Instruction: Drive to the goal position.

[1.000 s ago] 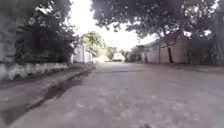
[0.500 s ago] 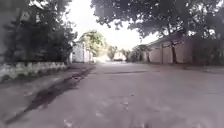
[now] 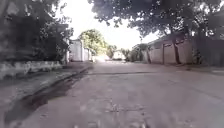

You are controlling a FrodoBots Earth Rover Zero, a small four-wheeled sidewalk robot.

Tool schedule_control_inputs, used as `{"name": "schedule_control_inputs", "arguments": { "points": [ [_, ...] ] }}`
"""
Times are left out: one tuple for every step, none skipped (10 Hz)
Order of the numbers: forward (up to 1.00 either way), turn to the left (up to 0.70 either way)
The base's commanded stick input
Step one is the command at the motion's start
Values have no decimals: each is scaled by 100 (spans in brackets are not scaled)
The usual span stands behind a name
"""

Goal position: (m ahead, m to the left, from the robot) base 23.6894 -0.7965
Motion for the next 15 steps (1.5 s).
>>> {"name": "schedule_control_inputs", "arguments": {
  "points": [
    [100,0],
    [100,0],
    [100,0],
    [100,0],
    [100,0],
    [100,0],
    [100,0],
    [100,0],
    [100,0],
    [100,0],
    [100,0],
    [100,0],
    [100,0],
    [100,0],
    [100,0]
  ]
}}
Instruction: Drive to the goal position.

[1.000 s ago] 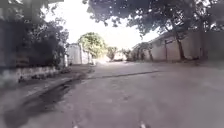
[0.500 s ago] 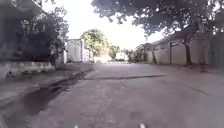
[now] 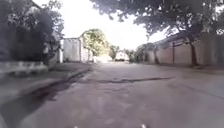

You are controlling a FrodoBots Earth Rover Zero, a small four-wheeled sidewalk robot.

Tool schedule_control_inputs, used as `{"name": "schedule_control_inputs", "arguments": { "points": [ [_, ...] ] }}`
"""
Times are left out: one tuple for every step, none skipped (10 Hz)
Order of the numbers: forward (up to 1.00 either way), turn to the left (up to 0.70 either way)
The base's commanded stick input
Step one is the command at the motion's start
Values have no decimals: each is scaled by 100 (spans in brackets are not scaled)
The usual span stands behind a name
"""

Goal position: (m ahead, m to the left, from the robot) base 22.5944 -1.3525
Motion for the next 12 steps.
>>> {"name": "schedule_control_inputs", "arguments": {
  "points": [
    [100,0],
    [100,0],
    [100,0],
    [100,0],
    [100,0],
    [100,-22],
    [100,-40],
    [100,-40],
    [100,-2],
    [100,0],
    [100,0],
    [100,0]
  ]
}}
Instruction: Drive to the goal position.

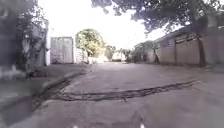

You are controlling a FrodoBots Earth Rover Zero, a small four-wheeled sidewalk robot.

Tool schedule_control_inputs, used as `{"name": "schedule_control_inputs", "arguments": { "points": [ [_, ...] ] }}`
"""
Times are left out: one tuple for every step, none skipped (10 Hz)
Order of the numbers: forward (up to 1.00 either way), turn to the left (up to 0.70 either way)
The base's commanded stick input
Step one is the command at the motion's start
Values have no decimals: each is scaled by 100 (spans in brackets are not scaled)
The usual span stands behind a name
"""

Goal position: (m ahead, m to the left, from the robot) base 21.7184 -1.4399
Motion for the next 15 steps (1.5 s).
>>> {"name": "schedule_control_inputs", "arguments": {
  "points": [
    [100,0],
    [100,0],
    [100,0],
    [100,0],
    [100,0],
    [100,0],
    [100,0],
    [100,0],
    [100,0],
    [100,0],
    [100,0],
    [100,0],
    [100,0],
    [100,0],
    [100,0]
  ]
}}
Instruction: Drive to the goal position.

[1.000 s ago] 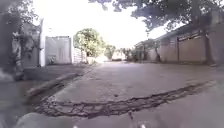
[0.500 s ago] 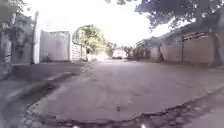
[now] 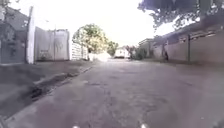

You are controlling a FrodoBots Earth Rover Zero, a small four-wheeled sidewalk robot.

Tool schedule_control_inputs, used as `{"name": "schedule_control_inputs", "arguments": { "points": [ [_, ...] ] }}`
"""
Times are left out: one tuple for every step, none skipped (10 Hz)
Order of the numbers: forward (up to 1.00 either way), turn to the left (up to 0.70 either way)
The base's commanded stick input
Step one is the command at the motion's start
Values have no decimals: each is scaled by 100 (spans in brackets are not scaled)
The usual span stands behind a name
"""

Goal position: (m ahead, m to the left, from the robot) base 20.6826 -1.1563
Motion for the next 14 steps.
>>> {"name": "schedule_control_inputs", "arguments": {
  "points": [
    [100,0],
    [100,0],
    [100,0],
    [100,0],
    [100,0],
    [100,0],
    [100,0],
    [100,0],
    [100,0],
    [100,0],
    [100,0],
    [100,0],
    [100,0],
    [100,0]
  ]
}}
